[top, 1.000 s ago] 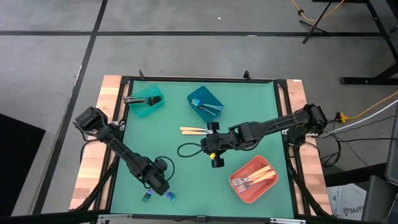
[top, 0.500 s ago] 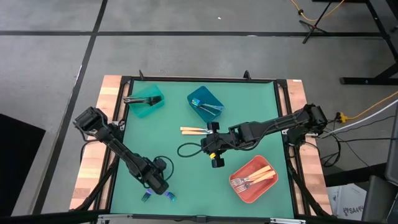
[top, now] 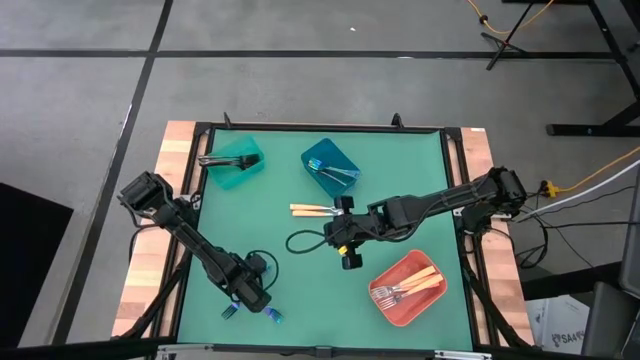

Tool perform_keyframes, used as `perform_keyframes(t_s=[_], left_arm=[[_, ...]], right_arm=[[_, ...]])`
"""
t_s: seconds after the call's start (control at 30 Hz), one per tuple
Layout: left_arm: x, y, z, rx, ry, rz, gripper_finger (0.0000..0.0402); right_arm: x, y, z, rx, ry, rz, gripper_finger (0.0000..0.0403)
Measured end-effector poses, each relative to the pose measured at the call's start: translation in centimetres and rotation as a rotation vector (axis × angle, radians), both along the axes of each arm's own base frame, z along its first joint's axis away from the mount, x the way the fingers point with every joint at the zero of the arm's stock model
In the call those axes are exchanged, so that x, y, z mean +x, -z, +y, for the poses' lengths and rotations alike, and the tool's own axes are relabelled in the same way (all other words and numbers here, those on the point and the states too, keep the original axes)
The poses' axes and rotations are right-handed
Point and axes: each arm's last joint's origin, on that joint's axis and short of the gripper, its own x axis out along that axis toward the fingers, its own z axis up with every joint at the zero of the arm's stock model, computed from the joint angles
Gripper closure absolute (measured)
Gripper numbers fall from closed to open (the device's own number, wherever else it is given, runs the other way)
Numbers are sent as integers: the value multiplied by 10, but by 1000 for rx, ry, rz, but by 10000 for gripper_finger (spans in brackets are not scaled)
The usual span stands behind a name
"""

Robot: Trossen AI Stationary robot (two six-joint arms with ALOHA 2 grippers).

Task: Sort silverware by color (type)
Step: Put the purple fork into the blue bin

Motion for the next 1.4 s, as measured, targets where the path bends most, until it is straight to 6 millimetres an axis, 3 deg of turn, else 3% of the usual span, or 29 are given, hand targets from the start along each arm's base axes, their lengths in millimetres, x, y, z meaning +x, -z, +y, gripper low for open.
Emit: perform_keyframes(t_s=[0.37,0.7,0.93,1.17,1.4], left_arm=[[16,-17,-2,85,46,-113,390],[43,-41,6,68,159,-195,391],[72,-64,26,94,304,-285,391],[96,-82,57,273,433,-366,391],[105,-85,78,490,540,-364,391]], right_arm=[[-26,-18,-7,-19,-1,74,313],[-51,-39,-14,-25,-2,87,313],[-50,-39,-10,42,-100,100,314],[-50,-39,-9,65,-152,112,313],[-45,-39,-33,65,-59,106,314]])
